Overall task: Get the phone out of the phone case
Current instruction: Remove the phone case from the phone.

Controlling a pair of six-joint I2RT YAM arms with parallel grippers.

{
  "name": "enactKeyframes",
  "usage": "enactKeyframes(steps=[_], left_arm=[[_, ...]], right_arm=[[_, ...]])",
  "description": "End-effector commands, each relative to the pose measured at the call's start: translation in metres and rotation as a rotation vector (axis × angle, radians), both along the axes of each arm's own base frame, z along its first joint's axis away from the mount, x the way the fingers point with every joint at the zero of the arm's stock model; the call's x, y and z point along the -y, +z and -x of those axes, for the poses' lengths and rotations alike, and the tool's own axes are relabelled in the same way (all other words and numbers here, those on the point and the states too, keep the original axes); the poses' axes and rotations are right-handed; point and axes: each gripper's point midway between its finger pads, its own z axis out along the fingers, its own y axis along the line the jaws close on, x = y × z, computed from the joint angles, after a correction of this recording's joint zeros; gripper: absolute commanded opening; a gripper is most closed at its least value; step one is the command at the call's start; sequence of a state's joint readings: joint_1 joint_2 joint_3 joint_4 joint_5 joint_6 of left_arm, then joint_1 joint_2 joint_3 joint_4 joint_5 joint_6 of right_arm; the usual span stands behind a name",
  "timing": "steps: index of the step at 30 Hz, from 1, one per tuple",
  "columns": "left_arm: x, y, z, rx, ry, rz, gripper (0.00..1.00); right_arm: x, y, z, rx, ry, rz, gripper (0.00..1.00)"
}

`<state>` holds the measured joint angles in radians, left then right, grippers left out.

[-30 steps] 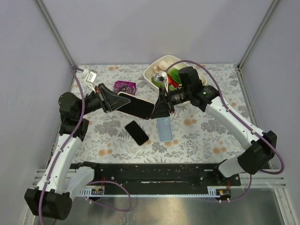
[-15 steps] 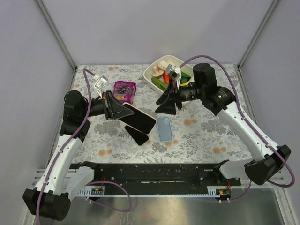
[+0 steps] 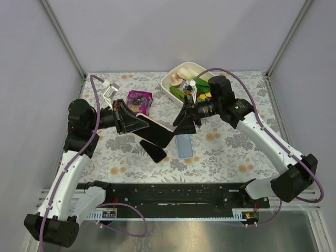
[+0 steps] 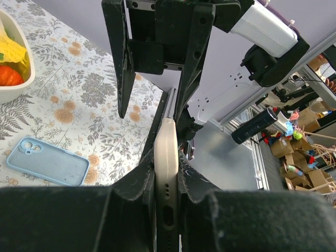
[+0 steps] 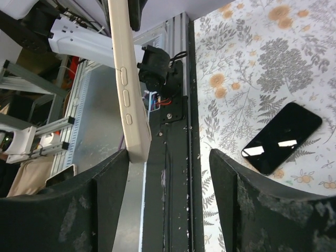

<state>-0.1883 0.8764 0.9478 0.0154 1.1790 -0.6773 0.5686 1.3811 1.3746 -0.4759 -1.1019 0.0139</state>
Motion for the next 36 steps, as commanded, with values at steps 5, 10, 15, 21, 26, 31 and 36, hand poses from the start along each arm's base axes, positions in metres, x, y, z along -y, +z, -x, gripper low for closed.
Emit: enactKeyframes(steps=[5,10,15,21,26,31,36], left_arm=[[-0.001,0.021,0.005,0.115,-0.004,0.011,0.00],[-0.002,0.019,0.006,0.113,-0.007,0.010,0.00],[-0.001,0.019,0.006,0.110,-0.008,0.017,0.00],[-0.002,0.019,0.003,0.110,0.005,0.023,0.00],[-0.003,0.014,-0.003,0.095,0.022,0.019,0.00],[-0.002,0.008,-0.006,0.090,0.004,0.031,0.00],[-0.002,0.016,-0.001,0.106,-0.030,0.086,0.00]], right_arm=[[-0.007,0.004,0.010,-0.046,0.089,-0.065,0.58],[-0.011,0.008,0.014,-0.055,0.128,-0.099,0.39],[-0.013,0.013,0.022,-0.052,0.166,-0.128,0.18],[-0.009,0.019,0.034,-0.049,0.208,-0.154,0.00],[-0.001,0.047,0.052,-0.019,0.285,-0.219,0.00],[0.007,0.085,0.084,-0.010,0.402,-0.304,0.00],[0.009,0.096,0.098,-0.024,0.485,-0.324,0.00]])
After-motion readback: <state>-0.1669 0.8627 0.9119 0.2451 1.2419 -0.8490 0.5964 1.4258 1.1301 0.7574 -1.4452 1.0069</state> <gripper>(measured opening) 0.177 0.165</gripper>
